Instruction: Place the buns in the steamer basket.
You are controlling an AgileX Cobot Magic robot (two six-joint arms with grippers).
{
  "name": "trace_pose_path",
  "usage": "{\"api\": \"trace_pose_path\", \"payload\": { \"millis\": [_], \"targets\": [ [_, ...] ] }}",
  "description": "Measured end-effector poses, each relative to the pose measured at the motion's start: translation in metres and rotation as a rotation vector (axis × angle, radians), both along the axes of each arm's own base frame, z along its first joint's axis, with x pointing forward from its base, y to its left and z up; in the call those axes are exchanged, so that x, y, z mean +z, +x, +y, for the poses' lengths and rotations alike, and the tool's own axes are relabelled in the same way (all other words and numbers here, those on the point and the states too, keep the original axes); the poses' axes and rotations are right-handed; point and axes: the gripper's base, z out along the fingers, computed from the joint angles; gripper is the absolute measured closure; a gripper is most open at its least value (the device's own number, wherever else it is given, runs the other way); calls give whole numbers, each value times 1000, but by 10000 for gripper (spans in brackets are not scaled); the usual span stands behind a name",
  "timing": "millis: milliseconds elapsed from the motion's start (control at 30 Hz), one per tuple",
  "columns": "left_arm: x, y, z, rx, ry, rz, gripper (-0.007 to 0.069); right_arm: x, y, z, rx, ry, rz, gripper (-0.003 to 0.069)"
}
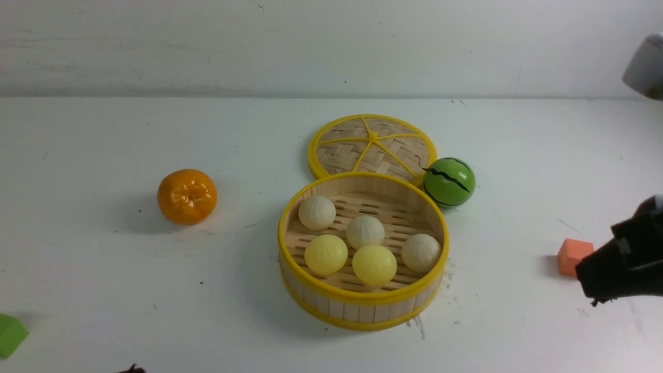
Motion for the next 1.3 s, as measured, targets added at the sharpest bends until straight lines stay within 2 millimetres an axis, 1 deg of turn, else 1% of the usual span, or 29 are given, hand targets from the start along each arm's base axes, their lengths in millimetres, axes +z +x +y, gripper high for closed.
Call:
{"api": "trace_pose_path", "payload": {
  "millis": [67,100,133,167,200,267,333,367,400,433,467,500,533,567,667,700,733,767,1300],
  "targets": [
    [0,0,0,0,0,0,417,2,-3,-3,-6,3,-16,676],
    [0,0,0,0,0,0,417,5,-7,-12,-22,0,-51,676],
    [0,0,0,0,0,0,417,7,-11,-15,-26,3,-70,676],
    [0,0,0,0,0,0,414,5,-20,-32,-48,-18,-140,676],
    [0,0,0,0,0,0,413,2,-25,-40,-64,-28,-186,676],
    [0,0,0,0,0,0,410,-11,-39,-58,-109,-49,-304,675],
    [0,0,0,0,0,0,407,-38,-57,-72,-158,-76,-441,674],
    [0,0,0,0,0,0,407,-52,-68,-78,-189,-81,-541,674],
    [0,0,0,0,0,0,407,-70,-74,-82,-216,-92,-610,674],
    [0,0,0,0,0,0,407,-88,-76,-85,-232,-107,-631,673],
    [0,0,0,0,0,0,407,-95,-80,-86,-245,-105,-670,673],
    [0,0,0,0,0,0,407,-122,-84,-90,-294,-105,-754,671],
    [0,0,0,0,0,0,406,-139,-86,-92,-319,-107,-780,671],
    [0,0,0,0,0,0,405,-162,-88,-93,-347,-107,-806,671],
    [0,0,0,0,0,0,401,-211,-88,-97,-398,-121,-823,669],
    [0,0,0,0,0,0,400,-217,-87,-97,-398,-126,-811,669],
    [0,0,0,0,-1,1,398,-229,-87,-97,-402,-134,-797,669],
    [0,0,0,0,0,1,397,-233,-87,-98,-397,-146,-782,669],
    [-2,-1,0,-6,9,17,389,-233,-87,-98,-395,-152,-776,666]
  ]
}}
